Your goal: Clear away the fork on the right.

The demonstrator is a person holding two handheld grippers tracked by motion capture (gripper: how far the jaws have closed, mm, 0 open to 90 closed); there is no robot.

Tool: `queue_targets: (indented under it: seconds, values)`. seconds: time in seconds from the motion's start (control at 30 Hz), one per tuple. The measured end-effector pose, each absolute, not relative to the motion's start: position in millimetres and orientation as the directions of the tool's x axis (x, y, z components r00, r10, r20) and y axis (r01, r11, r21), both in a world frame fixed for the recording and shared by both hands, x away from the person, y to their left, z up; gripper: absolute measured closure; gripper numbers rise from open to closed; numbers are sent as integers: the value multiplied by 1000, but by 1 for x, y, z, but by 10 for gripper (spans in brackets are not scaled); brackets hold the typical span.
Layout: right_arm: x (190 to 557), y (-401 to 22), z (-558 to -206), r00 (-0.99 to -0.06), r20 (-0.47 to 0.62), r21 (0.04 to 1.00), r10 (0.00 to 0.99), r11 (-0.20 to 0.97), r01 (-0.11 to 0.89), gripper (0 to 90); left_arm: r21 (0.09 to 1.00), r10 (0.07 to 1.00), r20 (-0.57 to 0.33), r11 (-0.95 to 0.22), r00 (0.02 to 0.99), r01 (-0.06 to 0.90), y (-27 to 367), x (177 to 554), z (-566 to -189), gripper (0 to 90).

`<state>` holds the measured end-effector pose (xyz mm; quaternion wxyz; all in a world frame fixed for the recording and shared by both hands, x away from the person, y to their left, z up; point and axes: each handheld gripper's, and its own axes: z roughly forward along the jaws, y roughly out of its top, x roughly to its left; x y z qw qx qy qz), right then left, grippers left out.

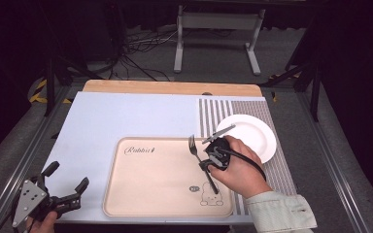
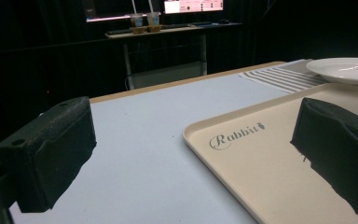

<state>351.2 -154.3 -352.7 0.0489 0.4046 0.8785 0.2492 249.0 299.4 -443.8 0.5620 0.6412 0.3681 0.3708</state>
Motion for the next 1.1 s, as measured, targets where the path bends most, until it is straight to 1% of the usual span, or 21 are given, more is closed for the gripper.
queue_targets:
  seconds: [0.1,0.6,0.7,0.9,1.1]
  values:
    - [353,-154,-358,-648,123,442,751,543,714,855,993,889,66,-102,454,55,300,249,-444,3]
    - [359,-152,-378,-570,138,328,810,506,798,855,993,887,64,-101,457,56,300,249,-444,3]
    - [360,-153,-380,-568,142,320,811,505,802,855,993,888,64,-101,456,57,300,249,-444,3]
    - [363,-152,-388,-535,133,269,834,489,830,854,993,887,63,-100,457,57,300,249,-444,3]
    - [365,-152,-391,-521,132,246,843,481,841,854,994,887,60,-97,457,58,300,249,-444,3]
